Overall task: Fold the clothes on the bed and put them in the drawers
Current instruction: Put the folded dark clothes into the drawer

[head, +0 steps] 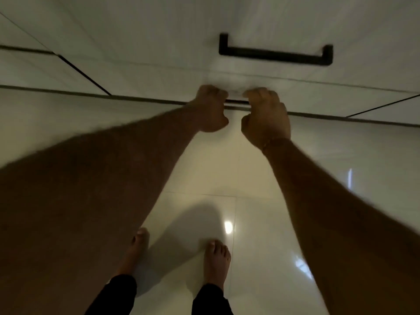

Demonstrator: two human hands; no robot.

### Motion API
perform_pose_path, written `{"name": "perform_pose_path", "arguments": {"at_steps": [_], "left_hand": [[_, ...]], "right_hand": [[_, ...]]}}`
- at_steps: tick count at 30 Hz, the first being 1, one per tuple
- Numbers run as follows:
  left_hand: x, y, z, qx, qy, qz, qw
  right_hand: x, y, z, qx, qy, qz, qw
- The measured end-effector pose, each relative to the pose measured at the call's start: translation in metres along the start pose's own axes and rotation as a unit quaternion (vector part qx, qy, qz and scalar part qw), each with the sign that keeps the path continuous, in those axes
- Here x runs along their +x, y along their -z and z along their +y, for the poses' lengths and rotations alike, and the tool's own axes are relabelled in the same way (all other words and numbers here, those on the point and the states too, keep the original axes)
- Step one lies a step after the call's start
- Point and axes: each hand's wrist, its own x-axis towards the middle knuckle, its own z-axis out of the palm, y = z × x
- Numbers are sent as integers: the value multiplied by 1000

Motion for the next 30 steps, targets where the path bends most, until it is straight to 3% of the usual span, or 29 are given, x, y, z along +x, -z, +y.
{"name": "perform_pose_path", "arguments": {"at_steps": [3,9,15,17,19,21,23,25,27,30], "left_hand": [[5,-17,-1,88,34,24,995],[-15,-38,17,169,49,3,984],[-115,-70,36,126,37,-101,986],[-168,-78,46,86,2,-56,995],[-210,-76,53,72,-30,59,995],[-239,-67,55,49,7,137,989],[-260,-62,48,56,85,77,992],[-280,-61,37,82,120,-68,987],[-294,-66,29,86,100,-163,978],[-302,-65,25,57,101,-235,965]], "right_hand": [[18,-14,14,-49,-32,-128,990],[11,-26,0,-12,-92,-160,983],[-95,-29,-16,30,-128,-231,964],[-149,-24,-32,96,-169,-166,967],[-193,-16,-51,134,-202,-22,970],[-229,-7,-68,120,-208,42,970],[-262,-8,-76,55,-173,-67,981],[-288,-10,-80,14,-140,-179,974],[-308,-13,-82,17,-140,-214,967],[-324,-8,-85,35,-147,-271,951]]}}
